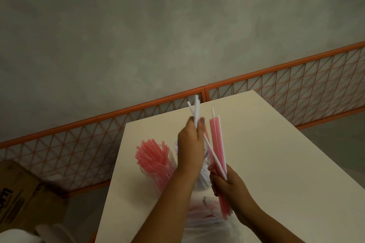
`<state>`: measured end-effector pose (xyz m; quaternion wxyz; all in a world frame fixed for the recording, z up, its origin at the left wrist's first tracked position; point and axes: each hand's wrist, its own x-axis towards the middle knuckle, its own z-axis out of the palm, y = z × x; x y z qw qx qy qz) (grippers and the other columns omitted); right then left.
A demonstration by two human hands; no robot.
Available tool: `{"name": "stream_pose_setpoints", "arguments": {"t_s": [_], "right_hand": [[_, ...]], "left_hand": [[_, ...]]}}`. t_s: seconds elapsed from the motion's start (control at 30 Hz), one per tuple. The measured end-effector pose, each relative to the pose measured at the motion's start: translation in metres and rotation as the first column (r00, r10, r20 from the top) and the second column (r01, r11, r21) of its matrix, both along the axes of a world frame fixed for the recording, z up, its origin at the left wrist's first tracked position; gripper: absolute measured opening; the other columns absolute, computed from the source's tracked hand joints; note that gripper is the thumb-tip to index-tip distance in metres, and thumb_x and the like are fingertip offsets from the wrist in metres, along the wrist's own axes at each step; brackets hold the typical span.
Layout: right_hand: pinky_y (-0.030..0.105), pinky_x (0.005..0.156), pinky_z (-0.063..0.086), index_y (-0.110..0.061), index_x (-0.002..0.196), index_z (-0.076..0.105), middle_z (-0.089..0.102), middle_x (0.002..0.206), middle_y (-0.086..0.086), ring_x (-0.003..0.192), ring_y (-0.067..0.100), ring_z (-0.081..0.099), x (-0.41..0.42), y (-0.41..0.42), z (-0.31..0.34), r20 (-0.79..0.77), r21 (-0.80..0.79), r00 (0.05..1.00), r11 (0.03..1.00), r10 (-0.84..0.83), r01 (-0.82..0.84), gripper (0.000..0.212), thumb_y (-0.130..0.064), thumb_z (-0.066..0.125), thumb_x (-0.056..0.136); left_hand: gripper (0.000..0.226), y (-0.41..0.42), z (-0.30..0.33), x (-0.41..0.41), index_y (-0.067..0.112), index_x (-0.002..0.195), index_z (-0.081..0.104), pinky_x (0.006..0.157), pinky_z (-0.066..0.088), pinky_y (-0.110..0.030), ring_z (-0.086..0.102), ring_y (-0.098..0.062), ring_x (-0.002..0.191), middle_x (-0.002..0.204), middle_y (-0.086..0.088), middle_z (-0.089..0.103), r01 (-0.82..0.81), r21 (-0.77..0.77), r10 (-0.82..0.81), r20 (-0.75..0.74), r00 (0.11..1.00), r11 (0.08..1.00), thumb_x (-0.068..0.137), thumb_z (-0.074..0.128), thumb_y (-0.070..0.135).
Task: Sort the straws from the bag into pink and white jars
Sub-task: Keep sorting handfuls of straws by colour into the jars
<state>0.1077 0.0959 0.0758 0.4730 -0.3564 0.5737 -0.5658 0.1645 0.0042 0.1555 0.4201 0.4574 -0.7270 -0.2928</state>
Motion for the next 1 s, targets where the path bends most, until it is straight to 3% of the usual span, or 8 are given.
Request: {"name": "stream_pose_setpoints", "arguments": {"t_s": [0.17, 0.27, 0.43, 0.57, 0.73, 0.9, 1.0], "right_hand": [[0.024, 0.053, 0.045, 0.004, 0.099, 0.059, 0.052, 0.063, 0.004, 0.053, 0.014, 0.048, -0.005, 0.005, 0.000, 0.080, -0.059, 0.990, 0.992, 0.117, -0.112, 0.024, -0.019, 0.052, 0.093], [0.023, 0.053, 0.044, -0.001, 0.096, 0.061, 0.052, 0.061, 0.000, 0.052, 0.013, 0.047, -0.007, 0.006, 0.000, 0.158, -0.078, 0.963, 0.975, 0.219, -0.209, 0.025, -0.022, 0.049, 0.094], [0.021, 0.053, 0.045, -0.002, 0.097, 0.060, 0.050, 0.060, -0.001, 0.051, 0.011, 0.045, -0.007, 0.005, 0.002, 0.232, -0.102, 0.923, 0.951, 0.307, -0.291, 0.033, -0.033, 0.049, 0.088], [0.022, 0.054, 0.045, -0.003, 0.101, 0.059, 0.048, 0.061, -0.001, 0.050, 0.010, 0.044, -0.009, 0.005, 0.003, 0.275, -0.123, 0.902, 0.942, 0.334, -0.312, 0.033, -0.032, 0.047, 0.090], [0.022, 0.056, 0.046, -0.004, 0.108, 0.059, 0.049, 0.063, -0.002, 0.053, 0.010, 0.046, -0.012, 0.006, 0.004, 0.243, -0.092, 0.911, 0.943, 0.333, -0.320, 0.031, -0.028, 0.044, 0.094], [0.022, 0.058, 0.047, -0.007, 0.108, 0.058, 0.049, 0.063, -0.002, 0.054, 0.010, 0.047, -0.010, 0.004, 0.005, 0.207, -0.053, 0.923, 0.946, 0.323, -0.319, 0.028, -0.026, 0.044, 0.095], [0.022, 0.059, 0.048, -0.007, 0.110, 0.058, 0.051, 0.065, -0.002, 0.055, 0.009, 0.049, -0.010, 0.003, 0.006, 0.195, -0.032, 0.924, 0.944, 0.328, -0.328, 0.027, -0.025, 0.044, 0.096]], "left_hand": [[0.023, -0.014, 0.019, 0.015, 0.013, 0.084, 0.052, 0.045, 0.045, -0.014, 0.048, -0.002, 0.041, 0.063, 0.002, 0.052, 0.013, 0.125, 0.027, -0.314, 0.949, 0.992, 0.097, 0.039, 0.026], [0.020, -0.018, 0.024, 0.022, 0.018, 0.078, 0.051, 0.039, 0.037, -0.015, 0.040, -0.003, 0.036, 0.060, 0.001, 0.047, 0.026, 0.206, 0.049, -0.350, 0.936, 0.978, 0.095, 0.045, 0.027], [0.016, -0.014, 0.017, 0.022, 0.026, 0.072, 0.055, 0.050, 0.044, -0.019, 0.049, -0.007, 0.052, 0.064, 0.005, 0.054, 0.049, 0.207, -0.004, -0.213, 0.977, 0.977, 0.083, 0.066, 0.030], [0.012, -0.011, 0.016, 0.021, 0.024, 0.079, 0.061, 0.053, 0.048, -0.007, 0.058, 0.011, 0.062, 0.073, 0.014, 0.060, 0.131, 0.151, -0.111, -0.132, 0.985, 0.980, 0.077, 0.073, 0.026], [0.017, -0.014, 0.011, 0.023, 0.023, 0.087, 0.065, 0.057, 0.038, 0.002, 0.056, 0.006, 0.076, 0.084, 0.016, 0.062, 0.165, 0.141, -0.164, -0.017, 0.986, 0.976, 0.074, 0.076, 0.024], [0.018, -0.016, 0.005, 0.022, 0.018, 0.086, 0.063, 0.049, 0.038, 0.004, 0.053, 0.000, 0.067, 0.078, 0.014, 0.060, 0.166, 0.169, -0.169, 0.004, 0.986, 0.971, 0.075, 0.075, 0.024], [0.023, -0.016, 0.003, 0.021, 0.022, 0.095, 0.056, 0.050, 0.041, 0.001, 0.054, -0.002, 0.068, 0.082, 0.008, 0.059, 0.177, 0.152, -0.179, -0.003, 0.984, 0.972, 0.079, 0.072, 0.021]]}}
